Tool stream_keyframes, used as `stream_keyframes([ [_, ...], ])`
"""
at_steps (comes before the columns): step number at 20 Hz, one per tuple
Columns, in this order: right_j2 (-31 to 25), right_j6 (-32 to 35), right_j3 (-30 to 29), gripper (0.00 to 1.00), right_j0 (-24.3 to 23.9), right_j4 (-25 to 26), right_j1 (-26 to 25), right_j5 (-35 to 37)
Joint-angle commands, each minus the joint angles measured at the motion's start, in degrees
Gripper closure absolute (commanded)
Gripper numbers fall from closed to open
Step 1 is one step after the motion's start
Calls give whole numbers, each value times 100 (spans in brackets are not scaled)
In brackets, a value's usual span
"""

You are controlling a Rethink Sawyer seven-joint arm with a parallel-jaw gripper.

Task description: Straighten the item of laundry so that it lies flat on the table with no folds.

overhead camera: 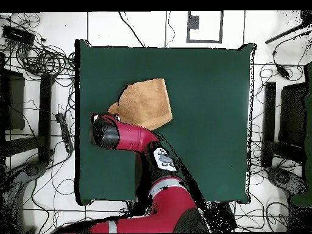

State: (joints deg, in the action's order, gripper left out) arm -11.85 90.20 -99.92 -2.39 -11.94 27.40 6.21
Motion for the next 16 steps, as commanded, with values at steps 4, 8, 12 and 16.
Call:
stream_keyframes([
  [4, -709, 1695, -176, 100, 329, -559, -34, -125],
  [8, -732, 1673, -167, 100, 335, -600, -78, -217],
  [12, -731, 1603, -165, 100, 308, -545, -178, -375],
  [16, -581, 1608, -76, 100, 357, -469, -482, -711],
])
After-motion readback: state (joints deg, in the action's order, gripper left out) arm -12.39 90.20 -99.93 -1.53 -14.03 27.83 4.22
